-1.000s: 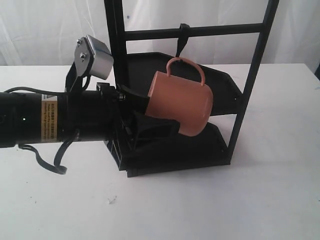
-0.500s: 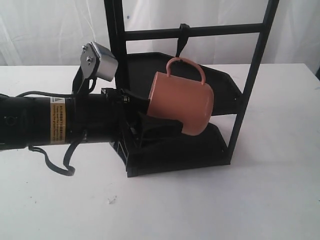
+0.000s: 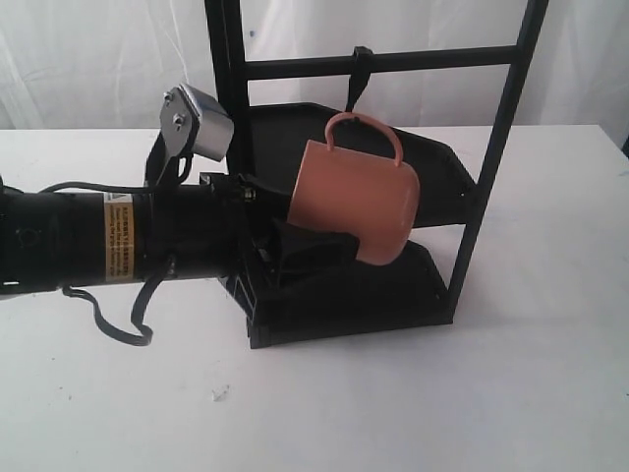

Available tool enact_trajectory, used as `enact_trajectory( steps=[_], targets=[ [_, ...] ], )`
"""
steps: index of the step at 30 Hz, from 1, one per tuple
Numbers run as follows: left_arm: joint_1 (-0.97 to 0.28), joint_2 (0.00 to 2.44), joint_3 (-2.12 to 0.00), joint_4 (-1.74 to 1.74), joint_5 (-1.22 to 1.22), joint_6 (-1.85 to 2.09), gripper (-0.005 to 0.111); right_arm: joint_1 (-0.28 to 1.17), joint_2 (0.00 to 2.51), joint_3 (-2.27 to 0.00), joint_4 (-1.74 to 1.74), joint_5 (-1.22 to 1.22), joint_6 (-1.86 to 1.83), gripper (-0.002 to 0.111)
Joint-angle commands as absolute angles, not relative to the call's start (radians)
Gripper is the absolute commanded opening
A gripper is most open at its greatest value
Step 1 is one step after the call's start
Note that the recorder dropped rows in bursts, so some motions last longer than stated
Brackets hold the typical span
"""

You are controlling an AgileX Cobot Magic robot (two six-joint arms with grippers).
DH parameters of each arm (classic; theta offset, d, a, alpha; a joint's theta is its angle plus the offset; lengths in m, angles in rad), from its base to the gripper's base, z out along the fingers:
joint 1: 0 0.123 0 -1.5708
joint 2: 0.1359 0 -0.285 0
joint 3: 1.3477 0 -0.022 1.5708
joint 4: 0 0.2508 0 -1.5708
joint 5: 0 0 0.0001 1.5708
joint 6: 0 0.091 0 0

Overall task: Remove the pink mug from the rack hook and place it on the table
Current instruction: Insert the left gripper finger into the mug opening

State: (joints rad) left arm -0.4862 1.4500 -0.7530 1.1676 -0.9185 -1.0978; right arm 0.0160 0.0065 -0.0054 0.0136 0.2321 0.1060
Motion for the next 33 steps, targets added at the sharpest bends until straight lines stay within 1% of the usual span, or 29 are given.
enact_trajectory(
  steps=[1, 10, 27, 33],
  targets=[
    [-0.493, 1.456, -0.758, 1.128, -0.93, -1.063, 0.061, 0.012, 0.0, 0.0, 0.007, 0.22, 0.108, 0.0],
    [-0.569, 1.485, -0.758, 1.047, -0.899, -0.952, 0.061, 0.012, 0.0, 0.0, 0.007, 0.222, 0.108, 0.0],
    [-0.571, 1.491, -0.758, 1.001, -0.944, -0.957, 0.061, 0.012, 0.0, 0.0, 0.007, 0.22, 0.108, 0.0],
    [-0.571, 1.49, -0.758, 1.001, -0.881, -0.995, 0.061, 0.012, 0.0, 0.0, 0.007, 0.22, 0.108, 0.0]
  ],
)
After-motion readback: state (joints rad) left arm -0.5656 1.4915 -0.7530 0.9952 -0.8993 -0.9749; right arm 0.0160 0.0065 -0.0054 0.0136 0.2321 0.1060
